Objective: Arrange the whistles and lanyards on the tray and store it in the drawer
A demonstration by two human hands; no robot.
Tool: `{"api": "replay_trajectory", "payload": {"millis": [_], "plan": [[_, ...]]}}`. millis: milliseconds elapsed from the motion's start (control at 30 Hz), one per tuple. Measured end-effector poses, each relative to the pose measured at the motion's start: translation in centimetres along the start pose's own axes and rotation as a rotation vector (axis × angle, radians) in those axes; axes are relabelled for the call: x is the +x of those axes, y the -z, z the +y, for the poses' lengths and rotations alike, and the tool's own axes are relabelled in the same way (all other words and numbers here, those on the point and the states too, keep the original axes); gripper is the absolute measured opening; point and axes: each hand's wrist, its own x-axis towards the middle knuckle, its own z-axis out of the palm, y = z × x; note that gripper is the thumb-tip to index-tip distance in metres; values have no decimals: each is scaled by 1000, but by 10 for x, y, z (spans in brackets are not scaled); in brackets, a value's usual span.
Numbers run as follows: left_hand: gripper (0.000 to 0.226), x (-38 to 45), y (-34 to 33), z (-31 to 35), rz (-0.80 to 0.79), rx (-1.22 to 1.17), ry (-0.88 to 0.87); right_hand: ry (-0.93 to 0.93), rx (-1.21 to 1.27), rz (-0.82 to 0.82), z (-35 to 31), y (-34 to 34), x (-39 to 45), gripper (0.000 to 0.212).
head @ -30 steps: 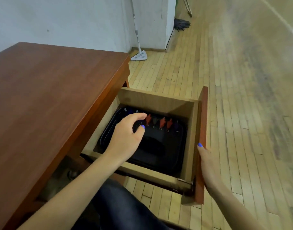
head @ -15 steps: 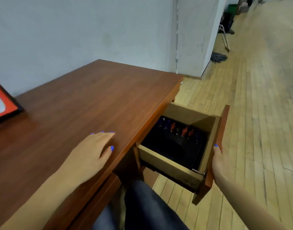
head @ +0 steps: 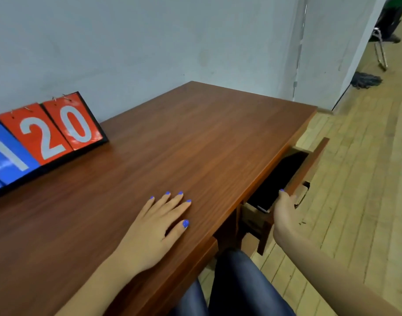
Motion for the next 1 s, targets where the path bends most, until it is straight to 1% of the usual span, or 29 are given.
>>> {"api": "replay_trajectory", "payload": {"millis": [100, 167, 200, 233, 267, 300, 333, 367, 433, 500, 533, 567, 600, 633, 667, 700, 733, 767, 800, 833, 900, 933, 1000], "plan": [[62, 0, 1, 2, 10, -31, 9, -32, 53, -69, -2, -21, -4, 63], [63, 0, 2, 2, 15, -50, 8, -59, 76, -123, 5, -36, -2, 68], [66, 1, 1, 2, 21, -60, 9, -66, 74, -149, 8, -44, 0, 76], [69, 1, 1, 1, 30, -68, 11, -75, 72, -168, 12, -51, 2, 89], [71, 1, 0, 0, 43, -71, 13, -75, 113, -192, 17, -56, 8, 104], [71, 1, 0, 1, 54, -72, 18, -82, 172, -223, 35, -59, 32, 118], [69, 1, 0, 1, 64, -72, 22, -69, 219, -261, 52, -58, 51, 127], [65, 1, 0, 2, 68, -71, 24, -51, 240, -279, 62, -57, 61, 131], [59, 1, 1, 4, 58, -75, 38, -26, 254, -285, 77, -57, 76, 129], [58, 2, 2, 4, 61, -81, 40, -36, 243, -276, 67, -56, 63, 125], [60, 3, 2, 4, 69, -81, 33, -46, 217, -265, 50, -54, 44, 117], [61, 2, 2, 3, 75, -78, 29, -36, 164, -255, 28, -55, 20, 103], [60, 2, 0, 3, 83, -80, 25, 34, 114, -206, 9, -57, -5, 84], [60, 1, 0, 3, 87, -81, 24, 159, 96, -146, -5, -57, -26, 69], [61, 1, -1, 2, 96, -81, 22, 341, 87, -97, -16, -57, -45, 61], [62, 1, 0, 3, 96, -78, 22, 547, 36, -77, -27, -56, -64, 60], [62, 1, 1, 4, 106, -71, 11, 761, -49, -95, -33, -58, -77, 60], [61, 1, 4, 5, 104, -58, 6, 939, -162, -144, -38, -63, -87, 60], [58, 1, 4, 5, 94, -58, -1, 1061, -278, -213, -41, -71, -95, 58], [53, 2, 5, 4, 78, -74, 6, 1118, -359, -283, -46, -82, -105, 55], [41, 5, 8, -3, 65, -194, -2, 1169, -419, -433, -57, -115, -123, 50], [36, 9, 11, -9, 84, -315, -5, 1173, -437, -506, -63, -134, -126, 48], [29, 14, 25, -26, 129, -582, 62, 1154, -536, -675, -72, -168, -134, 45]]}}
